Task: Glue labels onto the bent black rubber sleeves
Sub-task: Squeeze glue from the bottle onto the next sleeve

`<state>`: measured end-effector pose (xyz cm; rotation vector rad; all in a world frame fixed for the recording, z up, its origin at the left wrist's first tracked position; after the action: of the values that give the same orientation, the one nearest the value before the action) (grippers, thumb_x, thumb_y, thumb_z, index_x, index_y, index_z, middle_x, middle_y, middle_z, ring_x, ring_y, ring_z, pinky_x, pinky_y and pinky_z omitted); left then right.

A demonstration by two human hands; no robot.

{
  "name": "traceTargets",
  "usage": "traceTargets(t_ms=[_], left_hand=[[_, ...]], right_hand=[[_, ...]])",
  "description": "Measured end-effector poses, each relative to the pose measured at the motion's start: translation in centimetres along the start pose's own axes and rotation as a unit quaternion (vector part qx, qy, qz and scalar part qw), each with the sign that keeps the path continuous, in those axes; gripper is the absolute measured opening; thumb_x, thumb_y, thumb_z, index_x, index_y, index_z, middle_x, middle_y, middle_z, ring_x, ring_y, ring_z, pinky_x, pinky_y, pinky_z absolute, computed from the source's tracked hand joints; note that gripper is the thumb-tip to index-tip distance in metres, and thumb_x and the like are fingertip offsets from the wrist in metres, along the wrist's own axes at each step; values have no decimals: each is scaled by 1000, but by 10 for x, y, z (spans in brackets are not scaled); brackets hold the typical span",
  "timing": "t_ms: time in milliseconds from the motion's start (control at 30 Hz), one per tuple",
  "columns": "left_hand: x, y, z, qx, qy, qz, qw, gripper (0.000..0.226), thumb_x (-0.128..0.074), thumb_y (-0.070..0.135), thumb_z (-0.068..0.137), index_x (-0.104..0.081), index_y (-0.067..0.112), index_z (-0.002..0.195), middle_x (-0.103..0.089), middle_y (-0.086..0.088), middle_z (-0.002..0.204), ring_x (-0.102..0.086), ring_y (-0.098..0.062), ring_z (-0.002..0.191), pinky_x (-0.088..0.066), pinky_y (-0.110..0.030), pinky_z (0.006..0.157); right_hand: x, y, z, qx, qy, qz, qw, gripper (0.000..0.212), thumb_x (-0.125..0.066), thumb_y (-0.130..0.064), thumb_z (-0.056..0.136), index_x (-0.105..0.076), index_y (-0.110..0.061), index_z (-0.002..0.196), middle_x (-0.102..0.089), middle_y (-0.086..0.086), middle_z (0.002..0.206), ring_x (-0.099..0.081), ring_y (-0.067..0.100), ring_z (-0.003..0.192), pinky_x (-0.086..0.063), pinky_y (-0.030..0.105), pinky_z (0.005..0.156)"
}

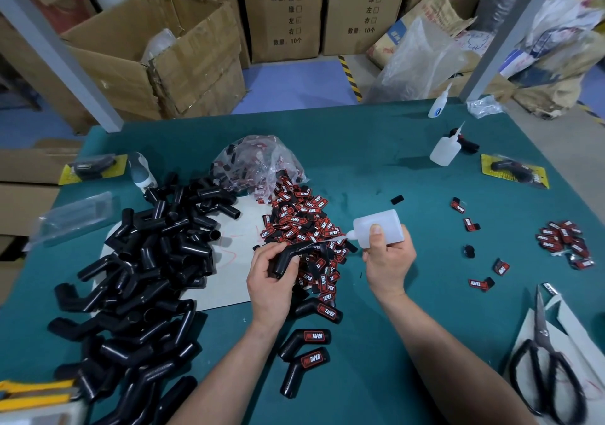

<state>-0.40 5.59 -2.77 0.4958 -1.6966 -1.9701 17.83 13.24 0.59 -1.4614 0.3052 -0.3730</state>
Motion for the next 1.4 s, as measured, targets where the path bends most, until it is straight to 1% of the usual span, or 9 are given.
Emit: traceTargets(t_ms=[167, 267, 367, 500, 633, 767, 1000, 1133, 1400], left_hand=[[-1, -1, 0, -5, 5, 5, 1000, 30, -77, 14, 82, -71, 32, 106, -68, 15, 111, -65, -10, 111, -46, -19, 102], [-1, -3, 1, -10, 2, 7, 1000, 30, -78, 14, 82, -72, 32, 106, -68, 15, 111, -65, -12, 111, -46, -19, 101], [0, -4, 0, -5, -1, 3, 1000, 30, -78, 14, 83, -72, 32, 106, -68, 13, 112, -65, -14, 113, -48, -21, 102], [0, -4, 0, -5, -4, 9, 1000, 35, -80, 7, 84, -72, 32, 107, -68, 13, 112, -65, -14, 113, -48, -21, 102], [-1, -2, 0, -7, -4, 7, 1000, 31, -79, 13, 83, -72, 33, 106, -68, 15, 112, -65, -11, 112, -46, -17, 100], [0, -1, 0, -10, -3, 6, 1000, 33, -78, 14, 82, -71, 36, 106, -68, 17, 111, -65, -10, 112, -47, -18, 101], [0, -3, 1, -14, -2, 7, 1000, 32, -78, 14, 84, -71, 35, 107, -68, 18, 112, -65, -10, 112, -46, -17, 101], [0, -3, 2, -34, 2, 19, 999, 33, -77, 13, 85, -70, 35, 109, -68, 19, 113, -65, -10, 113, -45, -17, 102], [0, -4, 2, -36, -1, 18, 999, 33, -78, 13, 85, -70, 34, 109, -68, 18, 113, -65, -14, 114, -45, -20, 104]], right_hand=[[-3, -2, -4, 2, -7, 18, 1000, 36, -65, -52, 77, -48, -20, 74, -51, 11, 60, -48, 23, 48, -43, 35, 48], [-1, -3, -1, 9, -8, 28, 1000, 34, -65, -51, 79, -50, -20, 74, -53, -5, 53, -48, 17, 40, -41, 28, 41], [-2, -3, -2, 9, -13, 33, 999, 34, -65, -49, 79, -50, -20, 75, -54, -6, 52, -47, 10, 37, -40, 24, 37], [-3, 0, -4, 12, -17, 18, 1000, 34, -65, -51, 78, -50, -21, 74, -53, -5, 53, -49, 17, 39, -42, 27, 40], [0, 1, 0, 9, -10, 16, 1000, 32, -65, -51, 79, -51, -22, 74, -53, 3, 59, -50, 24, 47, -47, 42, 48], [-3, 2, -5, 8, -19, 13, 1000, 33, -65, -52, 78, -51, -23, 74, -54, -5, 54, -50, 21, 42, -44, 31, 44], [1, 2, 0, 19, -13, 6, 1000, 32, -65, -51, 80, -50, -23, 74, -56, -5, 53, -50, 18, 39, -47, 41, 46], [0, 3, 1, 11, -7, 10, 1000, 33, -65, -52, 79, -50, -23, 74, -54, -3, 52, -49, 23, 43, -47, 49, 47], [1, 5, 3, 3, 0, 12, 1000, 30, -67, -52, 79, -51, -27, 73, -54, -3, 52, -49, 23, 44, -48, 49, 48]])
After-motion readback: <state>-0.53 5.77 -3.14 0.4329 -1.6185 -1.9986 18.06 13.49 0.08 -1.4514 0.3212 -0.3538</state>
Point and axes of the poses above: each hand's wrist, its own z-axis towards the middle knuckle, its own x-axis out of the back of the hand, y = z × x, the point moved 1 cm from there along z, towards the middle knuckle
